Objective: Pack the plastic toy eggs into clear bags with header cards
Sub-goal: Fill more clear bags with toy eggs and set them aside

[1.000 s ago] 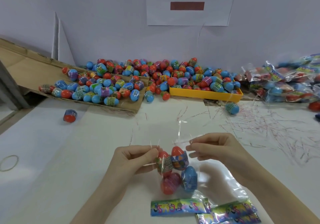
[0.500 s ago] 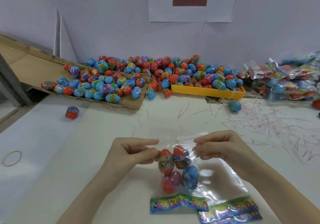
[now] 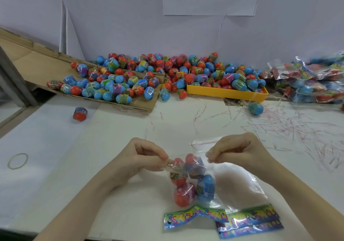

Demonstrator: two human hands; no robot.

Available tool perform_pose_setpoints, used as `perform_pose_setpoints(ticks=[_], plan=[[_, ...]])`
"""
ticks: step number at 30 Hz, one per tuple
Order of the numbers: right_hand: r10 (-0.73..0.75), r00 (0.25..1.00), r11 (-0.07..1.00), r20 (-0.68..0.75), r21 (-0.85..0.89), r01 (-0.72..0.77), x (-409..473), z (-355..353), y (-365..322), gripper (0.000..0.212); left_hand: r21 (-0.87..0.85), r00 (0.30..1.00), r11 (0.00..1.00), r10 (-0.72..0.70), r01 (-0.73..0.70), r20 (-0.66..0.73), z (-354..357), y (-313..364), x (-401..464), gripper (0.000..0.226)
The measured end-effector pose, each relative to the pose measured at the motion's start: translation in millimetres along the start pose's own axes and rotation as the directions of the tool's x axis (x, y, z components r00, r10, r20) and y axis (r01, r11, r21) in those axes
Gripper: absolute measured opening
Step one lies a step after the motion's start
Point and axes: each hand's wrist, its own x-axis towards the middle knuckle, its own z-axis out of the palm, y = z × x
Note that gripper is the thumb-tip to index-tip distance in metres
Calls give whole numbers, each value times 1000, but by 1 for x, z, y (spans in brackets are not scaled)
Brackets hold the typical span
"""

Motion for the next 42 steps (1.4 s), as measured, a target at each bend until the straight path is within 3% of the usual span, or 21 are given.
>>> perform_pose_setpoints(ticks=[7,10,13,17,19,21,24,25,27,28,29,31,33,37,40,42], plan=[[-79,997,993,7,-86,80,-3,1,5,39,-38,998,998,42,-41,38,-2,-2,0,17],[-63,998,993,-6,-100,62,-2,4,7,39,111,996,990,87,-85,-20,2,-3,-1,19],[-48,999,998,-19,-35,47,-2,6,8,35,150,994,983,109,-104,-27,4,-4,-3,22],[9,995,1000,99,-25,-7,1,2,12,52,148,993,984,105,-97,-49,3,-4,-4,23],[89,979,984,183,-168,-58,1,-9,6,49,158,993,984,99,-88,-65,4,-4,-4,24],[121,983,939,140,-336,-68,0,-23,-7,47,151,992,985,97,-84,-81,5,-3,-5,22],[-186,978,872,-90,-473,122,-2,-7,-29,31,147,991,984,110,-98,-77,8,-1,-5,18],[-257,964,812,-65,-556,179,-3,9,-32,23,144,990,984,116,-104,-76,10,0,-5,18],[-263,962,611,71,-760,223,-5,43,-33,43,122,987,985,135,-124,-92,11,1,-5,16],[-203,968,503,145,-833,230,-4,56,-29,56,118,984,984,146,-134,-100,11,0,-6,16],[-96,977,465,188,-860,212,-3,63,-27,68,119,983,983,151,-138,-103,11,1,-7,16],[120,974,522,192,-847,103,-2,58,-25,88,111,984,985,144,-132,-103,10,0,-8,17],[174,965,631,199,-774,46,-1,43,-24,92,95,986,988,129,-119,-109,10,0,-9,17],[226,950,884,218,-456,-105,-2,24,-27,47,76,988,990,127,-121,-85,10,1,-11,28],[158,965,944,210,-319,-85,-2,26,-28,30,42,985,990,142,-138,-96,8,2,-13,43],[112,982,969,151,-235,-74,0,29,-30,26,23,992,992,127,-127,-26,10,7,-14,50]])
